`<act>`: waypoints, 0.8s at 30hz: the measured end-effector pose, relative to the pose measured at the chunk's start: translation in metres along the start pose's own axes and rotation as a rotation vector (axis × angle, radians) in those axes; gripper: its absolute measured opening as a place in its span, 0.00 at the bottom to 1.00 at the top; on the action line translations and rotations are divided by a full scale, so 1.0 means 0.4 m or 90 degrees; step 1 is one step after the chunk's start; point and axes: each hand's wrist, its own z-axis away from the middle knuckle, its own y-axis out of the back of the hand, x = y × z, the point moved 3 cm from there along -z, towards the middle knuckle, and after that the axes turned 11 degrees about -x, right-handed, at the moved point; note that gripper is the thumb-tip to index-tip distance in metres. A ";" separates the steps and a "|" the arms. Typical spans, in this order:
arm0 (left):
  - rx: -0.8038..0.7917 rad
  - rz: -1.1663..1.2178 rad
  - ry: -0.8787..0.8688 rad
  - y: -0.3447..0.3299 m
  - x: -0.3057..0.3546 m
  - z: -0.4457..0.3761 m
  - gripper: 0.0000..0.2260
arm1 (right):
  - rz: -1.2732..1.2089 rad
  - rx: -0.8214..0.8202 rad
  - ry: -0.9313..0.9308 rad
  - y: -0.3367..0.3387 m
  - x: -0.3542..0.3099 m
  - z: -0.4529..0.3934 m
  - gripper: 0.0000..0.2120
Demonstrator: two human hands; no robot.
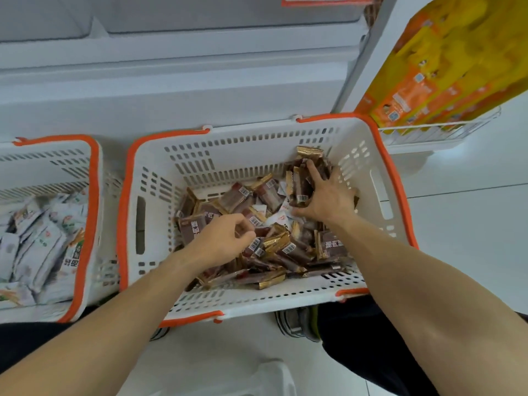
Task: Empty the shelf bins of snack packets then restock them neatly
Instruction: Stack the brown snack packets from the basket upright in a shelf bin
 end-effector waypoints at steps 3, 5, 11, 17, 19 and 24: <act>0.016 0.041 0.017 -0.019 -0.021 -0.019 0.05 | 0.026 0.051 0.024 -0.008 -0.004 -0.015 0.54; 0.028 0.068 0.033 -0.030 -0.035 -0.030 0.04 | 0.016 0.060 0.064 0.003 0.001 -0.025 0.46; 0.061 0.148 0.035 -0.016 -0.034 -0.047 0.01 | -0.017 0.130 0.160 0.062 0.013 -0.007 0.25; 0.291 0.233 0.020 0.105 -0.009 -0.010 0.08 | -0.187 0.146 0.365 0.109 -0.212 0.095 0.16; 0.401 0.285 0.035 0.148 -0.029 0.014 0.12 | -0.260 0.066 0.421 0.082 -0.315 0.130 0.21; 0.271 0.002 0.168 0.166 -0.144 0.020 0.26 | -0.340 -0.262 0.492 0.010 -0.378 0.156 0.41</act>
